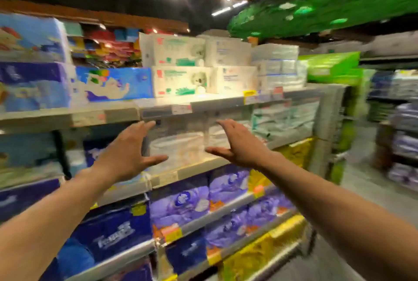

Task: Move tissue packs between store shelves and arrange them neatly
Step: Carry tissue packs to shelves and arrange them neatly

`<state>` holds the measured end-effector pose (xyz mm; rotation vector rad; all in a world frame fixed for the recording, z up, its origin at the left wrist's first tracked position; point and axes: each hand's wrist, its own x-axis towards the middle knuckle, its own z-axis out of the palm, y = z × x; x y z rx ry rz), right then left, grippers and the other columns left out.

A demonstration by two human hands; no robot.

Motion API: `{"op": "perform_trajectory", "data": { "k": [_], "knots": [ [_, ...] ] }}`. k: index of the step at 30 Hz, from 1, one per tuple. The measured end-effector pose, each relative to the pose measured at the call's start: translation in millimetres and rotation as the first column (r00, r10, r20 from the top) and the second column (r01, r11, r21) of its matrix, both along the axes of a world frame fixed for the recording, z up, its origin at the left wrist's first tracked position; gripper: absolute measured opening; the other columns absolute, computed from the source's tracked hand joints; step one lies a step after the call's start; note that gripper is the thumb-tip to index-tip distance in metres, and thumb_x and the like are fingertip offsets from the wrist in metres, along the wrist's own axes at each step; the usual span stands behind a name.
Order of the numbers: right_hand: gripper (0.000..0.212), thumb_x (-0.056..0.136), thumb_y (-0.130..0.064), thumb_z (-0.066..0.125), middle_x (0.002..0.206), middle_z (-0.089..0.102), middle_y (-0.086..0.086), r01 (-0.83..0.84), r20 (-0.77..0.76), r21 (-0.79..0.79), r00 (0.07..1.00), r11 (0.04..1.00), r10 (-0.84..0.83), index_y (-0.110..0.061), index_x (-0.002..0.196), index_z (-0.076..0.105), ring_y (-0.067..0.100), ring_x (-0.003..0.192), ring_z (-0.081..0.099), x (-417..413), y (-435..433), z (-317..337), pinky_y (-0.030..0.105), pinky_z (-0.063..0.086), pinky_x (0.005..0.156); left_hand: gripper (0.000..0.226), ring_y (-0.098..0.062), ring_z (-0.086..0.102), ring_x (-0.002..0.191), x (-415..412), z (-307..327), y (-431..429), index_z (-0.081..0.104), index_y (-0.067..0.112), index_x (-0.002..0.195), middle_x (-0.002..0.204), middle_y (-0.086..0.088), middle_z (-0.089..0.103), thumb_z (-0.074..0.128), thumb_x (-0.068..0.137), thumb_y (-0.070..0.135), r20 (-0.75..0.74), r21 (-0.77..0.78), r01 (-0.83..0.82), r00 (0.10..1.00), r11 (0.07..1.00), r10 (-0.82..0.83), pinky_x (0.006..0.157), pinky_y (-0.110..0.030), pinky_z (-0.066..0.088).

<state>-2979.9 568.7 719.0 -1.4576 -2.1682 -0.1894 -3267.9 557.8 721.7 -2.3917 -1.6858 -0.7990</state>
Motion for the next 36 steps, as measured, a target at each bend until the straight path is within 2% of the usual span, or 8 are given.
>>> {"op": "perform_trajectory", "data": {
  "k": [3,6,10,12,20,24,28,36],
  "knots": [
    [0.088,0.088,-0.059,0.066,0.151,0.044,0.016,0.099,-0.033,-0.054,0.994,0.994,-0.101,-0.007,0.152,0.036,0.032,0.141,0.040,78,-33,-18,0.038,0.028,0.119,0.104,-0.022,0.030,0.149,73,-21,0,0.031,0.019,0.156,0.160,-0.006,0.035,0.072,0.073,0.069,-0.053,-0.094,0.114,0.991,0.989,-0.119,0.120,-0.033,0.022],
    [0.089,0.085,-0.063,0.065,0.149,0.048,0.015,0.218,-0.043,-0.095,0.974,0.971,-0.223,-0.008,0.151,0.039,0.031,0.140,0.042,162,-62,-31,0.038,0.030,0.119,0.119,-0.028,0.040,0.142,159,-30,13,0.036,0.015,0.153,0.156,-0.011,0.042,0.057,0.064,0.091,-0.102,-0.077,0.270,0.956,0.960,-0.277,0.118,-0.036,0.027],
    [0.095,0.084,-0.070,0.062,0.149,0.047,0.016,0.363,-0.042,-0.157,0.927,0.918,-0.373,-0.007,0.151,0.039,0.031,0.139,0.042,285,-100,-40,0.039,0.031,0.118,0.110,-0.029,0.041,0.141,302,-43,24,0.037,0.014,0.153,0.155,-0.012,0.042,0.062,0.067,0.077,-0.128,-0.118,0.427,0.889,0.897,-0.440,0.117,-0.035,0.029],
    [0.093,0.086,-0.068,0.059,0.151,0.044,0.015,0.429,-0.031,-0.201,0.895,0.880,-0.444,-0.008,0.153,0.036,0.031,0.140,0.041,351,-116,-47,0.040,0.032,0.118,0.114,-0.031,0.045,0.138,379,-52,28,0.038,0.013,0.152,0.152,-0.013,0.046,0.056,0.067,0.088,-0.118,-0.120,0.490,0.857,0.864,-0.502,0.114,-0.037,0.032],
    [0.088,0.089,-0.070,0.053,0.163,0.032,0.006,0.626,0.023,-0.371,0.744,0.685,-0.668,-0.019,0.158,0.031,0.023,0.149,0.031,593,-172,-96,0.035,0.025,0.120,0.106,-0.024,0.040,0.143,671,-115,30,0.023,0.029,0.158,0.160,-0.002,0.036,0.051,0.073,0.085,0.016,-0.336,0.656,0.722,0.676,-0.692,0.118,-0.038,0.033],
    [0.099,0.081,-0.081,0.042,0.167,0.024,0.003,0.679,0.055,-0.493,0.648,0.544,-0.760,-0.023,0.160,0.026,0.023,0.152,0.023,695,-182,-134,0.038,0.022,0.124,0.099,-0.020,0.030,0.148,802,-139,35,0.015,0.030,0.160,0.165,0.000,0.026,0.052,0.081,0.075,-0.008,-0.424,0.711,0.617,0.562,-0.787,0.119,-0.029,0.023],
    [0.107,0.074,-0.088,0.035,0.167,0.022,0.001,0.718,0.040,-0.553,0.529,0.423,-0.847,-0.026,0.160,0.024,0.022,0.153,0.022,801,-179,-169,0.041,0.023,0.124,0.096,-0.023,0.033,0.147,938,-170,61,0.013,0.035,0.159,0.164,0.000,0.027,0.054,0.083,0.075,-0.007,-0.458,0.751,0.532,0.475,-0.847,0.120,-0.038,0.030],
    [0.091,0.087,-0.078,0.044,0.164,0.030,0.002,0.805,0.024,-0.556,0.263,0.206,-0.964,-0.021,0.157,0.031,0.022,0.150,0.028,1035,-160,-190,0.040,0.028,0.122,0.090,-0.022,0.033,0.146,1245,-186,107,0.020,0.023,0.160,0.163,-0.004,0.030,0.056,0.089,0.066,-0.029,-0.468,0.858,0.225,0.212,-0.974,0.117,-0.032,0.027]
  ]
}}
